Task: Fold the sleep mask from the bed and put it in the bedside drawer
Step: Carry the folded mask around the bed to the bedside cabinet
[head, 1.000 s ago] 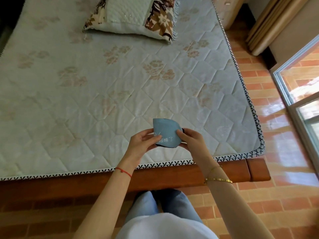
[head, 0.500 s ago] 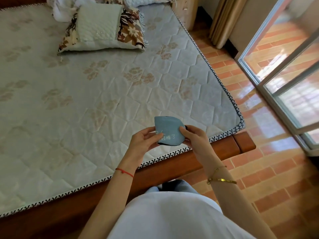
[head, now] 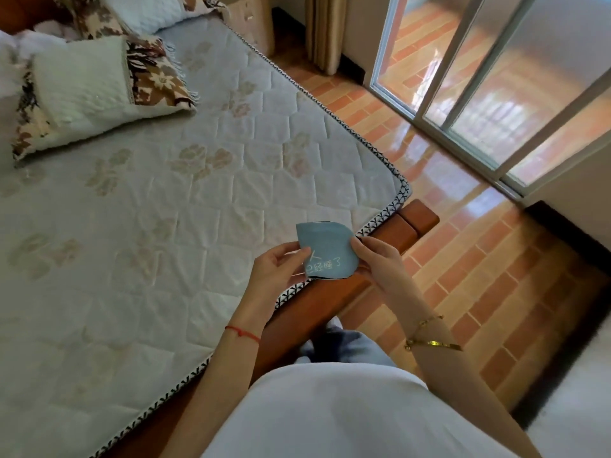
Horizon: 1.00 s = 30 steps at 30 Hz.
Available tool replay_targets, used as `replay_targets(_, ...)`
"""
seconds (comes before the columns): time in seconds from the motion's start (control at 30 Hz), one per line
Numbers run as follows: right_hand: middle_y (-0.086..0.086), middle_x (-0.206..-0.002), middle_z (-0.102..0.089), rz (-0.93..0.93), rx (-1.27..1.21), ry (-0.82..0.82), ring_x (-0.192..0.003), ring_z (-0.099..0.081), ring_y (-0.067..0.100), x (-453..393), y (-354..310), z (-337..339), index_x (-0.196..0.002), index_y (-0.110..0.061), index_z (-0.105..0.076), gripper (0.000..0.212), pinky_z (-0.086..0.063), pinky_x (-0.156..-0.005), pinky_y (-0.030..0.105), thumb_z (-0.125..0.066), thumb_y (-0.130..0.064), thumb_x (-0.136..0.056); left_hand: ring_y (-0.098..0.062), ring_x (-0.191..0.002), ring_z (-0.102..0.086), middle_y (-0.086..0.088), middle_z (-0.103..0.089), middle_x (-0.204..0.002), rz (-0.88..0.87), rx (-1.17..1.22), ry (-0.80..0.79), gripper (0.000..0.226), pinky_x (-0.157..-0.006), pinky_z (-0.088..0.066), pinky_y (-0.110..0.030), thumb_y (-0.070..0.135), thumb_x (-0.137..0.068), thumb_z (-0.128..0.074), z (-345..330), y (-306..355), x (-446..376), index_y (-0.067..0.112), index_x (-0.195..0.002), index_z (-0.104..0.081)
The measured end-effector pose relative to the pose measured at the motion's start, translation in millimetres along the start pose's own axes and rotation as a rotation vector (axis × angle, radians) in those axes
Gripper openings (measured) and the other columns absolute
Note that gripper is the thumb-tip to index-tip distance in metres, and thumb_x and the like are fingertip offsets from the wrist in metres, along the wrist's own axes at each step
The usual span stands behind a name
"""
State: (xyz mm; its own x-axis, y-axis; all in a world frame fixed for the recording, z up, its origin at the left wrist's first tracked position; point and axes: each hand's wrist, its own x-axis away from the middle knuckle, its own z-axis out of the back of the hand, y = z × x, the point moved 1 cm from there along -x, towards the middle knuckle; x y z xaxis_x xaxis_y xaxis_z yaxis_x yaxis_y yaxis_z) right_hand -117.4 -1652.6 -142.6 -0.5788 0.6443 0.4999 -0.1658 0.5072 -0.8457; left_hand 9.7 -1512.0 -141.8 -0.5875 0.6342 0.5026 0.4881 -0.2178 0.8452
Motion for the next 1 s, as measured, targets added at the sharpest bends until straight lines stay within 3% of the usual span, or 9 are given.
replay_targets(0.23,-0.008,-0.071,-0.074,0.05,-0.106,0.168,-0.063,-0.069,0.004,41,3,58,-0.091,-0.017,-0.069,0.009,-0.053,-0.054,0.017,-0.06,-0.017,-0.092,-0.014,-0.078,-0.074,-0.008,-0.075,-0.09,0.048,-0.128,-0.154,0.028,-0.064,-0.057,-0.019,0.014,-0.084,-0.069,-58,-8,0,0.006,-0.112,-0.067)
replay_targets(0.5,-0.005,-0.082,-0.074,0.104,-0.19,0.284,-0.073,-0.07,0.007,74,-1,139,-0.097,-0.016,-0.069,0.013,-0.054,-0.06,0.02,-0.057,-0.02,-0.093,-0.012,-0.072,-0.074,0.0,-0.078,-0.078,0.08,-0.189,-0.332,0.012,-0.06,-0.058,-0.021,0.013,-0.082,-0.072,-144,-18,3,0.015,-0.093,-0.07)
replay_targets(0.7,-0.005,-0.08,-0.073,0.121,-0.209,0.371,-0.07,-0.069,0.007,94,-14,220,-0.094,-0.016,-0.069,0.012,-0.054,-0.058,0.02,-0.057,-0.019,-0.093,-0.016,-0.078,-0.075,0.0,-0.079,-0.083,0.108,-0.238,-0.436,0.012,-0.064,-0.06,-0.023,0.017,-0.081,-0.073,-229,-35,9,0.019,-0.093,-0.071)
replay_targets(0.83,0.0,-0.085,-0.072,0.128,-0.209,0.417,-0.072,-0.07,0.008,103,-22,276,-0.095,-0.014,-0.069,0.012,-0.054,-0.06,0.02,-0.057,-0.019,-0.093,-0.018,-0.083,-0.075,-0.005,-0.078,-0.092,0.102,-0.28,-0.477,0.026,-0.074,-0.061,-0.028,0.023,-0.079,-0.075,-285,-50,11,0.016,-0.103,-0.072)
replay_targets(1.0,0.003,-0.092,-0.069,0.129,-0.218,0.447,-0.073,-0.069,0.006,111,-34,337,-0.096,-0.015,-0.067,0.013,-0.055,-0.061,0.02,-0.055,-0.019,-0.094,-0.018,-0.083,-0.075,-0.007,-0.077,-0.094,0.12,-0.296,-0.513,0.027,-0.069,-0.059,-0.024,0.02,-0.08,-0.074,-351,-63,16,0.013,-0.105,-0.071)
